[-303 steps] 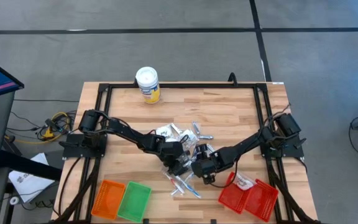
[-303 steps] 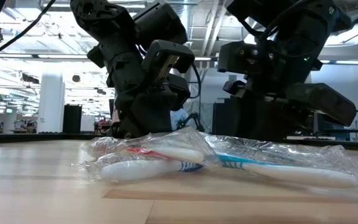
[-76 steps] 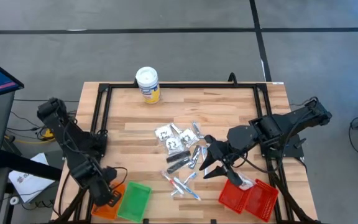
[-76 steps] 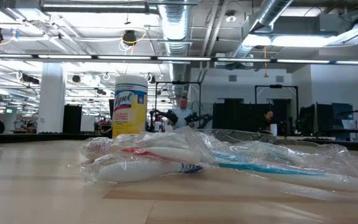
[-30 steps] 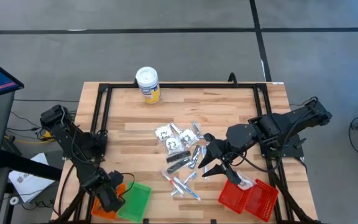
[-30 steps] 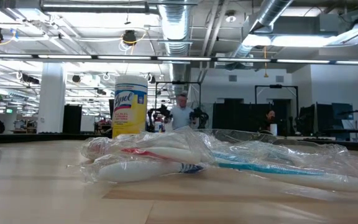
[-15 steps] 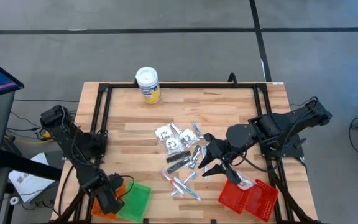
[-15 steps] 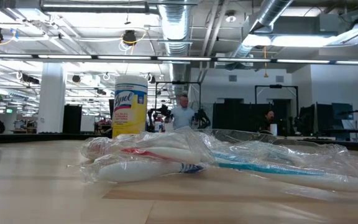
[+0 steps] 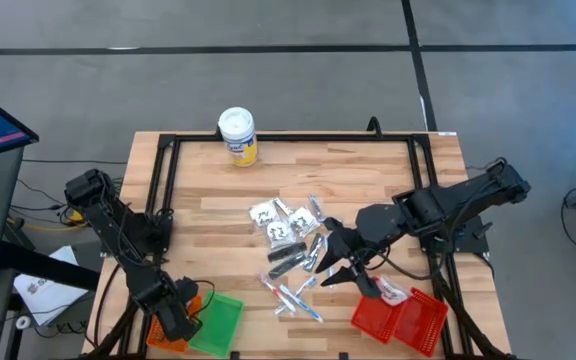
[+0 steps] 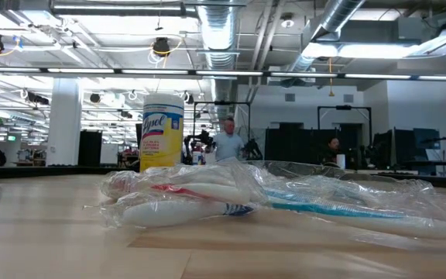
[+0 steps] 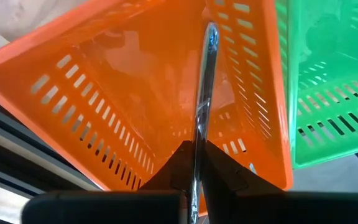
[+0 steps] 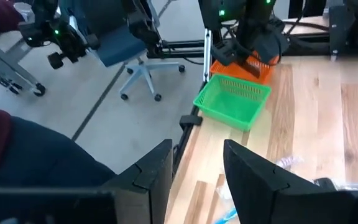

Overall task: Pick & Place Travel size toiletries
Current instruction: Put the black comb into the orange basket, then put the blue toothbrush into the right red basket

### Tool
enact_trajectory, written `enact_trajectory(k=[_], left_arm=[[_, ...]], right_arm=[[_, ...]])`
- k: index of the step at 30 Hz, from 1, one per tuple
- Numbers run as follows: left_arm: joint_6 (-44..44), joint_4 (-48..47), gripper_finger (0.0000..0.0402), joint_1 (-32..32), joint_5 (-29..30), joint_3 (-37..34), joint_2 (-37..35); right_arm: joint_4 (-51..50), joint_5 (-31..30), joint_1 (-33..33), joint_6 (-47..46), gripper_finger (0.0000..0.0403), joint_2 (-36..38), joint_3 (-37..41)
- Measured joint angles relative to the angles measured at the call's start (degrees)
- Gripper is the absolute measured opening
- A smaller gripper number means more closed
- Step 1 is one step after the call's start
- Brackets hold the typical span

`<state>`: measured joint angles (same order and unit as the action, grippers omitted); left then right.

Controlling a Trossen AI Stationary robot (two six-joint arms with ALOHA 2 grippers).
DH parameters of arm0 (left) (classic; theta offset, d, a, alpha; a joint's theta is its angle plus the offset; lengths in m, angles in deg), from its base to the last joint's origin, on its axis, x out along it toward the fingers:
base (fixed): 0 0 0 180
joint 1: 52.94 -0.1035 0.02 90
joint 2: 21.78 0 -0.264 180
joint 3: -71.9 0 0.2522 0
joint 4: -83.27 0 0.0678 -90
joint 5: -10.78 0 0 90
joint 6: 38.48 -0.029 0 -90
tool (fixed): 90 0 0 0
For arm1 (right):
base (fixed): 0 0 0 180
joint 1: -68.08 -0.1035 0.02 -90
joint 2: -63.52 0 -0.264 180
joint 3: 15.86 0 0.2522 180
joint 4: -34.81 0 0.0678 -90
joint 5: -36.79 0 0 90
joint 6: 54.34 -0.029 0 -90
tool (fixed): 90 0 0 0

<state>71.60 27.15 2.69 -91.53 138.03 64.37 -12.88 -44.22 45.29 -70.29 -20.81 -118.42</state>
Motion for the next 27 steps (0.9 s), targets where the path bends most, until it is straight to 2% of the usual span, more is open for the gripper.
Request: enact_trajectory(k=[16,21,27], left_arm=[[1.52,0.32,0.0019,0.12,0.03,-0.01,0.0],[2.59,0.3,0.005,0.12,0.07,-0.01,0.0],[2.97,0.27,0.0108,0.12,0.42,-0.01,0.0]], right_arm=[[-0.12,0.02,-0.02,-0.14,0.0144,-0.14,0.11],[-0.12,0.02,-0.06,-0.16,0.014,-0.14,0.11],[-0.11,0.04,-0.11,-0.16,0.014,-0.14,0.09]])
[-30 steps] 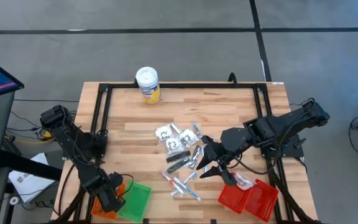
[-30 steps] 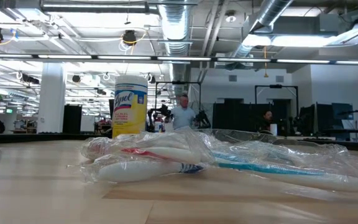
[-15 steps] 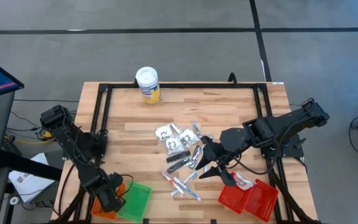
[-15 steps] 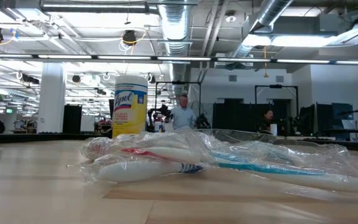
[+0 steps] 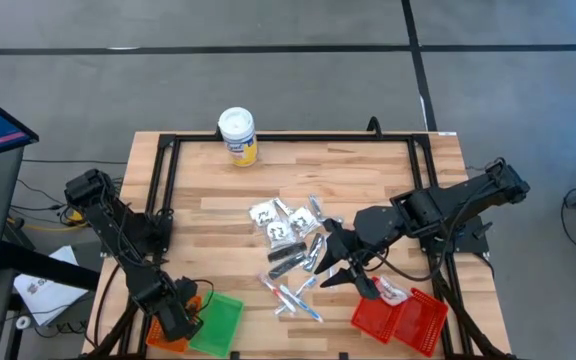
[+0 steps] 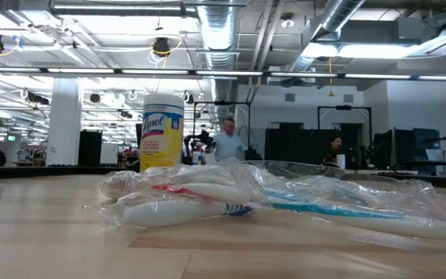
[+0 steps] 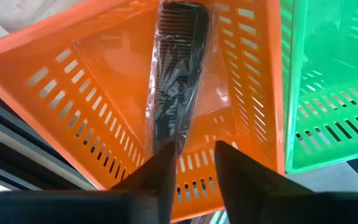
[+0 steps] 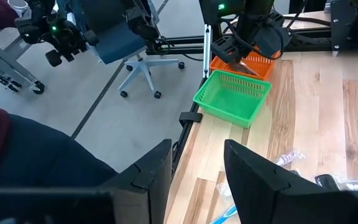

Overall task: Pick & Place Travel size toiletries
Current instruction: Put the blue toothbrush into the right red basket

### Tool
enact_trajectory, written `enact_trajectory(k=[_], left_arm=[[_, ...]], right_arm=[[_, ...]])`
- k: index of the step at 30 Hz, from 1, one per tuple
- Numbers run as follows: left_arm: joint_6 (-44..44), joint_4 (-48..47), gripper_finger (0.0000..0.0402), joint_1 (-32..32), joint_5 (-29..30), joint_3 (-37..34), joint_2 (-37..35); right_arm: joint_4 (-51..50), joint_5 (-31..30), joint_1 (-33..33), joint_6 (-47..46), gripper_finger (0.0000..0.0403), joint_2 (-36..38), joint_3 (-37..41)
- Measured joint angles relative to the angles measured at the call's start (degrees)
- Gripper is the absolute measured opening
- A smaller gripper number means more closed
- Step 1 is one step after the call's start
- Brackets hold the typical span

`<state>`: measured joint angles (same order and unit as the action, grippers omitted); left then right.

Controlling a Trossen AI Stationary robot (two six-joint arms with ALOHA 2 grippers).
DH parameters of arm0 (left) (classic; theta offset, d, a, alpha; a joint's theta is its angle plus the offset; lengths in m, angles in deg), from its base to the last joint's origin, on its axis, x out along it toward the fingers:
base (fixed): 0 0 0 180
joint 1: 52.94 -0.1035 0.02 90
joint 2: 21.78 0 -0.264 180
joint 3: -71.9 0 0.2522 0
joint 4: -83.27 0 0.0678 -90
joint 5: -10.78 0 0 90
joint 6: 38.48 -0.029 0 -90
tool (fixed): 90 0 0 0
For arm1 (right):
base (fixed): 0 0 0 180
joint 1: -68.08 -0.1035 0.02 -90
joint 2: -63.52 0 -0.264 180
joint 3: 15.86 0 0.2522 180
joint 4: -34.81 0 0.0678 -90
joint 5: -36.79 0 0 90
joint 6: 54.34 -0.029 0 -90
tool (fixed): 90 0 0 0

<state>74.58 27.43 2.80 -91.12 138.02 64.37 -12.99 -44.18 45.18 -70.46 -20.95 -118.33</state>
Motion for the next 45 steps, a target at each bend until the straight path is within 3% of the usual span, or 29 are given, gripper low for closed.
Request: enact_trajectory(k=[6,10,19,37,45], left_arm=[[1.57,-0.02,0.0162,0.0,-0.24,0.0,-0.15],[2.25,-0.05,0.0176,0.0,-0.39,-0.02,-0.87],[4.8,-0.09,0.0164,0.0,0.99,-0.02,-3.97],[5.73,-0.5,0.0137,-2.61,15.07,-0.02,-8.55],[3.58,-0.36,0.0133,-4.46,15.85,-0.02,-8.61]], right_arm=[[0.0,0.0,0.0,0.0,0.0144,0.0,0.0],[0.0,0.0,0.0,0.02,0.0144,0.0,0.0],[0.01,0.0,0.04,0.43,0.0139,0.0,-0.01],[0.04,-0.01,0.15,1.57,0.0139,0.02,-0.04],[0.0,0.0,0.15,1.72,0.0141,0.04,-0.04]])
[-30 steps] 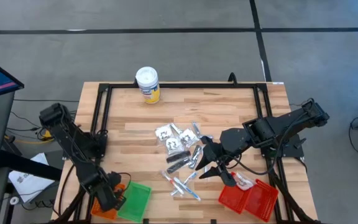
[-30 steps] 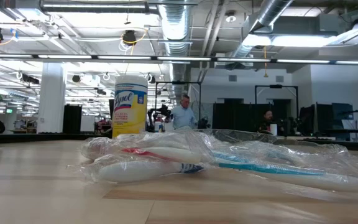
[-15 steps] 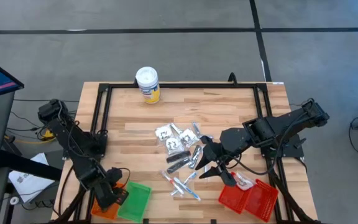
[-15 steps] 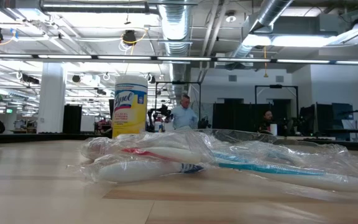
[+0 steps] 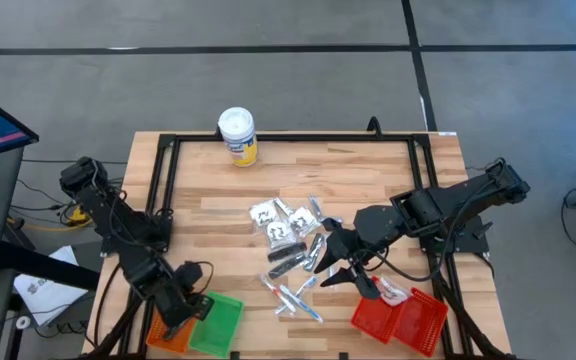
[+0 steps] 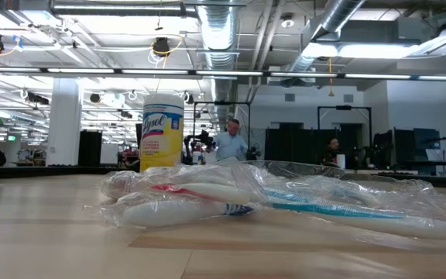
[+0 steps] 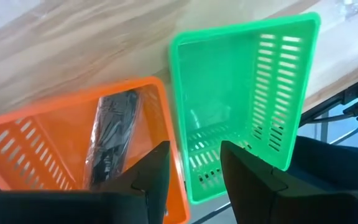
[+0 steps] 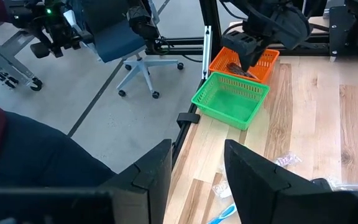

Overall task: Pick & Place Travel size toiletries
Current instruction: Put the blue toothbrush into the right red basket

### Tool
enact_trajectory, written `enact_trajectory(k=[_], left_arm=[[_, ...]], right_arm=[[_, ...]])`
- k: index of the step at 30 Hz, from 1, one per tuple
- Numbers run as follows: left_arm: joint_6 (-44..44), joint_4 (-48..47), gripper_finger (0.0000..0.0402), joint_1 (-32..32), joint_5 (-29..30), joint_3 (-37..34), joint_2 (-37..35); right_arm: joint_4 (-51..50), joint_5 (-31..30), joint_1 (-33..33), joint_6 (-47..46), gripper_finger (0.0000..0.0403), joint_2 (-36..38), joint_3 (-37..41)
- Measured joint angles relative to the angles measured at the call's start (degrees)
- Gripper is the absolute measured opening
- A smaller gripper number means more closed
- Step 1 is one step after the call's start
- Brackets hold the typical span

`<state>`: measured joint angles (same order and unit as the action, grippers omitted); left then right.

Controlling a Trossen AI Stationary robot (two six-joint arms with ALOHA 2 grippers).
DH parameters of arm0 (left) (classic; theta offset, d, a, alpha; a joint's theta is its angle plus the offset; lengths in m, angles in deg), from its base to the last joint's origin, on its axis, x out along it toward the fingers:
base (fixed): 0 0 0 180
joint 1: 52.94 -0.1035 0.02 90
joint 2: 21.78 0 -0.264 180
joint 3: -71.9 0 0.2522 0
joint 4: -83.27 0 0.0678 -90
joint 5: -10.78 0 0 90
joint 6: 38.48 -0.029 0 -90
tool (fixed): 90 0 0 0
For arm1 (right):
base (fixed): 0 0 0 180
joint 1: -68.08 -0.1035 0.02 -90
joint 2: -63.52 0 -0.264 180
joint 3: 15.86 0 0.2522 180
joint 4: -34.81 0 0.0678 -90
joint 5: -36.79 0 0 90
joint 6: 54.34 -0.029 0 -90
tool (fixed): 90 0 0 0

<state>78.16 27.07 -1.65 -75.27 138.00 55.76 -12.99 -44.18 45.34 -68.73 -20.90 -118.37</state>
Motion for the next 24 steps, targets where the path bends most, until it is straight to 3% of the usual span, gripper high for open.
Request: enact_trajectory(k=[6,17,24], left_arm=[[-2.34,0.51,0.0133,-2.25,2.22,0.0,-1.79],[-18.41,10.89,0.0133,-11.84,24.85,0.02,-10.23],[-32.45,21.19,0.0133,-19.38,29.37,0.02,-11.12]], right_arm=[[-0.24,-0.02,0.0,0.0,0.0137,0.0,0.0],[-0.37,-0.02,1.61,-0.02,0.0141,0.0,0.0],[-0.24,-0.02,2.65,-0.03,0.0137,0.0,0.0]])
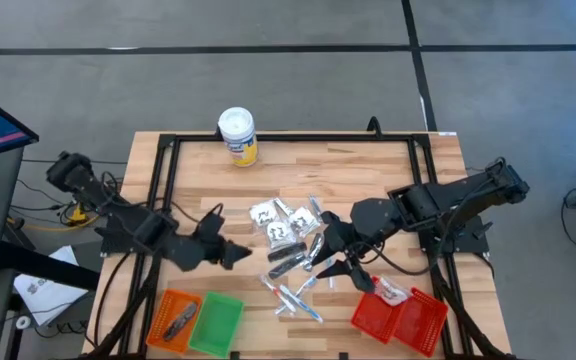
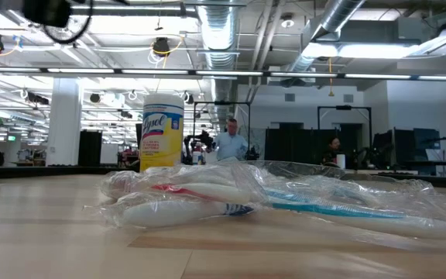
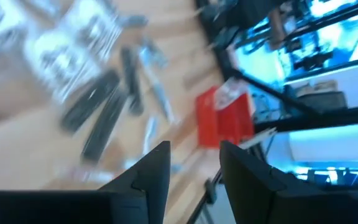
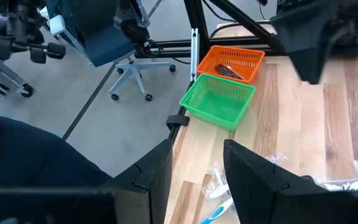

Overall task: Pick & Place Travel size toiletries
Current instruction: Put the blue toothbrush into the right red basket

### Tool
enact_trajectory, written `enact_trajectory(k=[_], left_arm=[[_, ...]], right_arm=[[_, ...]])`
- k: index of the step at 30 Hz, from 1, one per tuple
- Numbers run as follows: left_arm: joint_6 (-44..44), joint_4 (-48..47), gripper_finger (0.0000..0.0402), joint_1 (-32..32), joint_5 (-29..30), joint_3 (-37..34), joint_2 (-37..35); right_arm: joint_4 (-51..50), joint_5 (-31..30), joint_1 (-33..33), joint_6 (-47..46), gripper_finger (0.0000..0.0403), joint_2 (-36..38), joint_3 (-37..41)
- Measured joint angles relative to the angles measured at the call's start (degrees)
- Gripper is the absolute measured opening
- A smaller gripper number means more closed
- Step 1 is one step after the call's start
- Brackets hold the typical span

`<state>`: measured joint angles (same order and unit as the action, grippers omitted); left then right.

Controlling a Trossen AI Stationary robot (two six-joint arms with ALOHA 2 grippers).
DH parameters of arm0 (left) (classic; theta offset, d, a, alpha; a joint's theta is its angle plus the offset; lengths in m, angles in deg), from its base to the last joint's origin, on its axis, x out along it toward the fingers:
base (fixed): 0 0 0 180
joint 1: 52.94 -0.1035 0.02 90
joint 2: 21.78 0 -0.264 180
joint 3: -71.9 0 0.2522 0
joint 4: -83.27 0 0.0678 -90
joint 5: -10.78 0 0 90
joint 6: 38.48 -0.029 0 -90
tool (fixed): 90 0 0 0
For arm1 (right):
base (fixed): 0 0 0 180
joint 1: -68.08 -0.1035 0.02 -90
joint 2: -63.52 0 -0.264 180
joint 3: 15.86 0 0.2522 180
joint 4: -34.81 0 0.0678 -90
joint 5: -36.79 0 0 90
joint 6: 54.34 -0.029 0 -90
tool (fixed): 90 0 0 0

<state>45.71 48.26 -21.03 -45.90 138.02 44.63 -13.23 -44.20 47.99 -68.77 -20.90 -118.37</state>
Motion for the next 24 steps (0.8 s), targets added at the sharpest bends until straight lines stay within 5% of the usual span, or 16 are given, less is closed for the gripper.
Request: enact_trajectory(k=[10,19,24], left_arm=[[-18.05,11.82,0.0133,-9.72,-4.75,0.0,3.51],[-32.48,23.42,0.0133,-21.19,-28.38,0.01,9.44],[-38.67,26.31,0.0133,-22.59,-37.96,0.02,14.17]], right_arm=[[0.25,0.02,2.75,-4.18,0.0144,0.0,0.0],[12.26,-0.09,6.8,-16.02,0.0139,-1.27,0.13],[19.23,-1.21,6.57,-20.16,0.014,-3.73,0.22]])
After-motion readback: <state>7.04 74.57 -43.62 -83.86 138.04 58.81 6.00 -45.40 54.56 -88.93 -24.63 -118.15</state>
